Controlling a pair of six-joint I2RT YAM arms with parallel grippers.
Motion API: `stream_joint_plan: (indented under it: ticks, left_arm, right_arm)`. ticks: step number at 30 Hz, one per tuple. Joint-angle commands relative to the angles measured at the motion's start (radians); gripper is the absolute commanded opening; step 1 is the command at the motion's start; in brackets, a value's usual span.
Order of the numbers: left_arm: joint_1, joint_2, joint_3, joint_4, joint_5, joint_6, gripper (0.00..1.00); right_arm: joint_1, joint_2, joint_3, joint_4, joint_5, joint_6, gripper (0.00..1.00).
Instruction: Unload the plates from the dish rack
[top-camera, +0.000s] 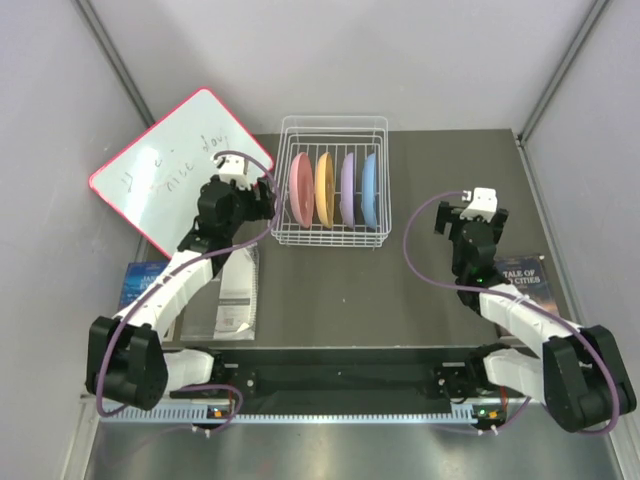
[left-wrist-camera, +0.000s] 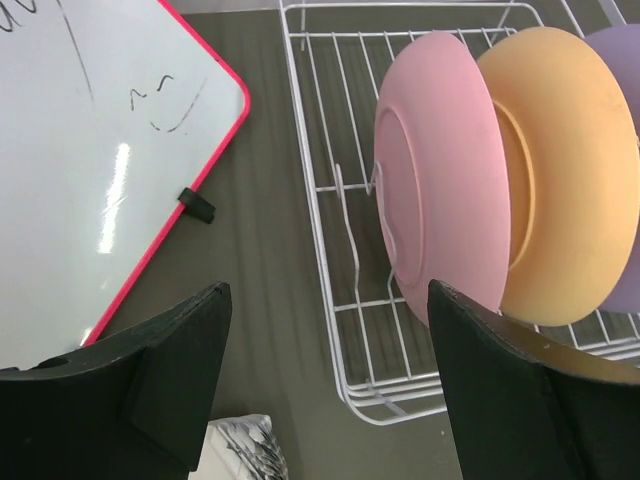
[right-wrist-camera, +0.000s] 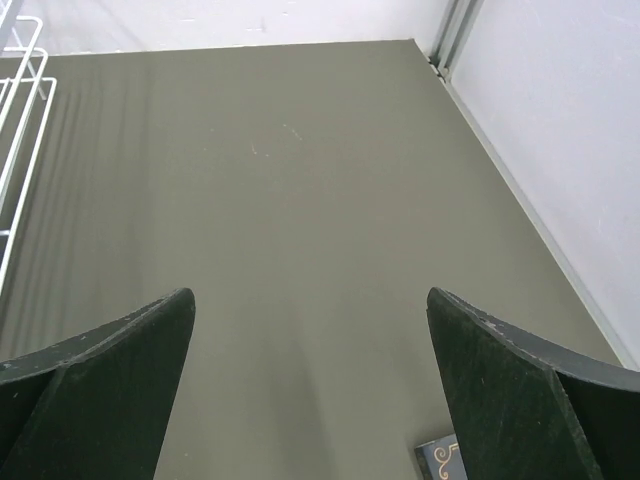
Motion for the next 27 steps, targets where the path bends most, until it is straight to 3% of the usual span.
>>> stream_joint_plan:
  ticks: [1, 5, 12, 18, 21, 27]
  left_arm:
    - [-0.015, -0.015, 0.071, -0.029, 0.041, 0.011, 0.84]
    - [-0.035, 0.009, 0.104, -0.043, 0.087, 0.026, 0.83]
    - [-0.058, 0.04, 0.146, -0.014, 0.182, 0.046, 0.79]
    - [-0.115, 0.116, 0.177, 0.087, 0.128, 0.042, 0.78]
    - [-0.192, 0.213, 0.265, 0.081, 0.102, 0.055, 0.72]
    - [-0.348, 0.377, 0.454, 0.046, -0.023, 0.109, 0.71]
  right_arm:
    - [0.009, -0.039, 0.044, -0.051, 0.021, 0.028, 1.0]
    - [0.0, -0.019, 0.111, -0.171, 0.003, 0.133, 1.0]
    - [-0.004, 0.029, 0.16, -0.236, -0.036, 0.129, 1.0]
    - [-0.009, 0.01, 0.151, -0.243, -0.051, 0.13, 1.0]
    - [-0.017, -0.003, 0.139, -0.242, -0.051, 0.138, 1.0]
    - [-0.034, -0.03, 0.122, -0.242, -0.053, 0.15, 1.0]
